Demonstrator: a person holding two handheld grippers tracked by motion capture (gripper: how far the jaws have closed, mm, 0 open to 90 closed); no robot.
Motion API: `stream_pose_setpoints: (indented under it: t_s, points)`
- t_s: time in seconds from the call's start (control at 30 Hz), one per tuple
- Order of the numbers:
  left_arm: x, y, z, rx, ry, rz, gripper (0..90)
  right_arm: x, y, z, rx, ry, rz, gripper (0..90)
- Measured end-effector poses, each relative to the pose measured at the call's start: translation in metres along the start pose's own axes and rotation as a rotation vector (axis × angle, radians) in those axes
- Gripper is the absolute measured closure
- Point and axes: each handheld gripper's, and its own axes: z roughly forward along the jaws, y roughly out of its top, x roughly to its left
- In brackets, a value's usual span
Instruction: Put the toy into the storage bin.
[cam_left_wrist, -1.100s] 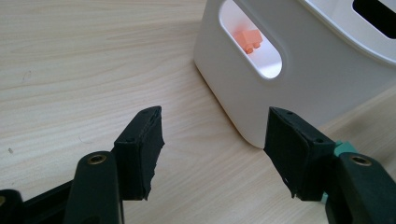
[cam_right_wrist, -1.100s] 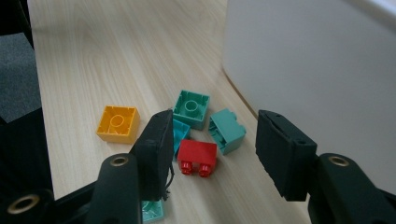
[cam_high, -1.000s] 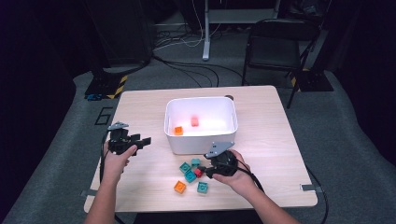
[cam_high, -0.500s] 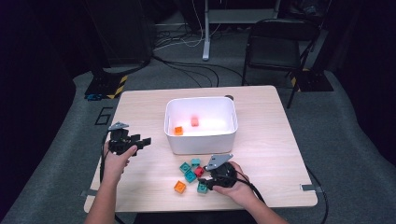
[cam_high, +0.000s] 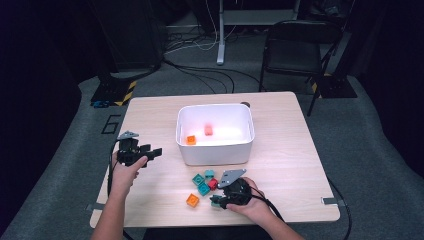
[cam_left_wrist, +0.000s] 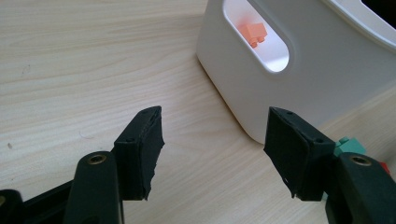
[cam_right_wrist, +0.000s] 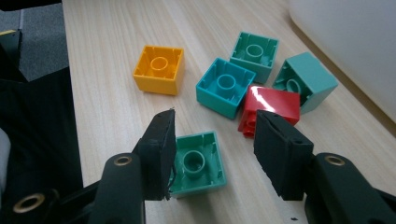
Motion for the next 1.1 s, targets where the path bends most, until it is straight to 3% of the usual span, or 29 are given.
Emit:
stream_pose_setpoints:
  t_s: [0.37, 0.57, 0.9, 1.1]
  points:
    - [0.001, 0.000, -0.002, 0.005, 0.000, 0.001, 36.6, 0.003, -0.003, 0.008, 0.045, 0.030, -0.018, 48.3]
    - [0.002, 0.000, -0.003, 0.004, 0.001, 0.003, 36.6, 0.000, -0.008, 0.012, 0.078, 0.020, -0.004, 57.4]
    - [0.002, 0.000, -0.003, 0.003, 0.000, 0.003, 36.7, -0.006, -0.006, 0.011, 0.082, 0.003, 0.010, 58.1]
    - [0.002, 0.000, -0.002, 0.000, 0.001, 0.002, 36.6, -0.009, 0.000, 0.000, 0.045, -0.007, 0.035, 58.2]
